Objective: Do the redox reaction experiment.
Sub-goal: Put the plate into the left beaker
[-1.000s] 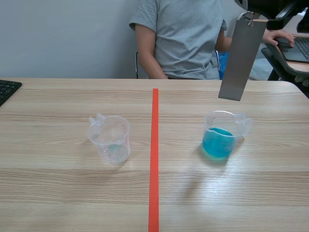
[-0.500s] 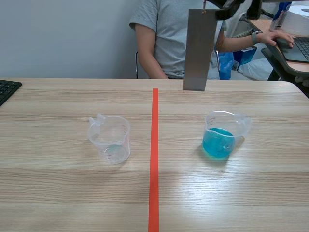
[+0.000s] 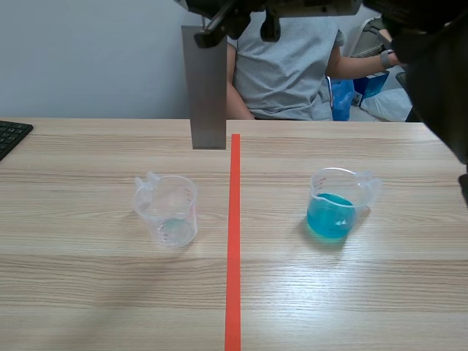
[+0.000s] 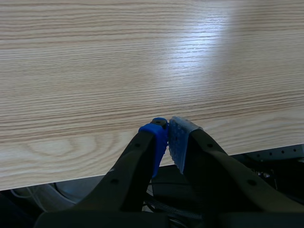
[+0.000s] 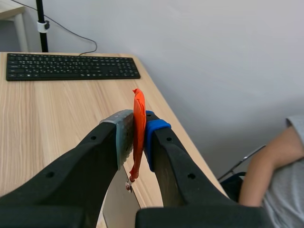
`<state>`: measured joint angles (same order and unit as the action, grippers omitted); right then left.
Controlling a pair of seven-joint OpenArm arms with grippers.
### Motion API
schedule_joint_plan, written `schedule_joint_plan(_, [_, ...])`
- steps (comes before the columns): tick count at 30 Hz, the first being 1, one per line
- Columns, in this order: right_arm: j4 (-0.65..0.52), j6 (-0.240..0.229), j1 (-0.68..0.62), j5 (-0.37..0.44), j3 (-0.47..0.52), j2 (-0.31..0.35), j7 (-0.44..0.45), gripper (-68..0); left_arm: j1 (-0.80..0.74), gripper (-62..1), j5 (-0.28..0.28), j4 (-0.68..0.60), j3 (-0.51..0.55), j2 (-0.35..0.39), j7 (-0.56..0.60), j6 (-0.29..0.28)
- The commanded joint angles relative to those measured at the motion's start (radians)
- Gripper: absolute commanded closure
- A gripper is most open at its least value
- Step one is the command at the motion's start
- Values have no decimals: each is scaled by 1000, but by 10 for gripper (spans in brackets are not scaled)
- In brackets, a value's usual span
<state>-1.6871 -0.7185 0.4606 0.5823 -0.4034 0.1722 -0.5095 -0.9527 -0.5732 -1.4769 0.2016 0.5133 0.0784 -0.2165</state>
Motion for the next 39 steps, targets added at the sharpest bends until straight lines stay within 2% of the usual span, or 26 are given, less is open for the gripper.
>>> schedule_joint_plan(1, [25,14,38,-6,-16,-18,24,-13,-3,-51,-6,-10,3,3,6,-3])
schedule_joint_plan(11, [131,18,77,-109,-123,-145,73,-13,-3,-51,-6,-10,3,4,7,-3])
schedule_joint_plan(15, [159,19,82,-146,-146,-176,83,-13,-3,-51,-6,-10,3,4,7,-3])
schedule_joint_plan(32, [178,19,83,-191,-181,-183,113,-13,-3,-51,-10,-10,3,6,7,-3])
schedule_joint_plan(39, [235,19,83,-192,-182,-183,143,-15,-3,-52,-10,-10,3,6,7,-3])
